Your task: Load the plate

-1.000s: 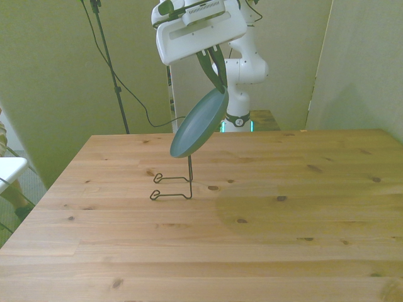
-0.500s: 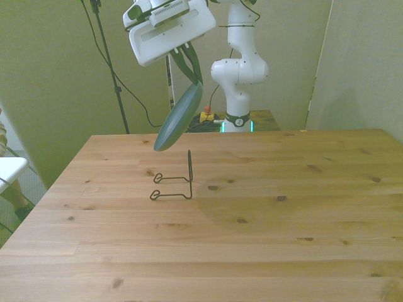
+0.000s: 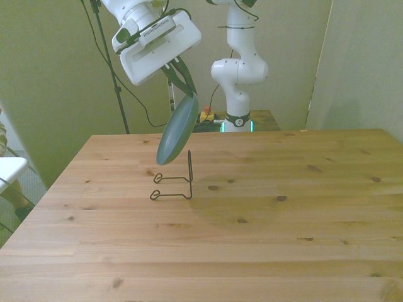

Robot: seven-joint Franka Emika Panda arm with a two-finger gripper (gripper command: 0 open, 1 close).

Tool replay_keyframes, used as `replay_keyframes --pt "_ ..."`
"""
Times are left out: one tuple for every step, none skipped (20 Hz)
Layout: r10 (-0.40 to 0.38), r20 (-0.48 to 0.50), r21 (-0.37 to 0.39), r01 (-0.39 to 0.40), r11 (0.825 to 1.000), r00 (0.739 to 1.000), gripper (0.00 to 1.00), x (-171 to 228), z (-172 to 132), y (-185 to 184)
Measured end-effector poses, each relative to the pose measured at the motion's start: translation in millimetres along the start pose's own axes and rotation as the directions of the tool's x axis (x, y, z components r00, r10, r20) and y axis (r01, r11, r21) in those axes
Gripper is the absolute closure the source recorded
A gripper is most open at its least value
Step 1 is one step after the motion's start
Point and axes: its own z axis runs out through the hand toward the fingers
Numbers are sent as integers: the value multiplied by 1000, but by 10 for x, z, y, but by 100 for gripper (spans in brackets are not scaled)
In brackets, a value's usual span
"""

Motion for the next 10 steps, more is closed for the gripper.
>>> replay_keyframes --pt "-3 6 4 3 1000 1000 100 10 17 32" --pt "-3 12 7 3 1000 1000 100 24 37 61" --pt "-3 15 9 3 1000 1000 100 45 54 87" --pt "-2 19 8 2 1000 1000 100 67 82 111" --pt "-1 24 7 1 1000 1000 100 87 113 132" --pt "0 29 6 0 1000 1000 100 103 144 151" --pt "-1 34 6 1 1000 999 100 115 175 166" --pt "-2 39 5 2 1000 999 100 124 202 182" --pt "-3 43 5 3 1000 999 100 130 223 195" --pt "-4 46 5 4 1000 999 100 135 246 210"
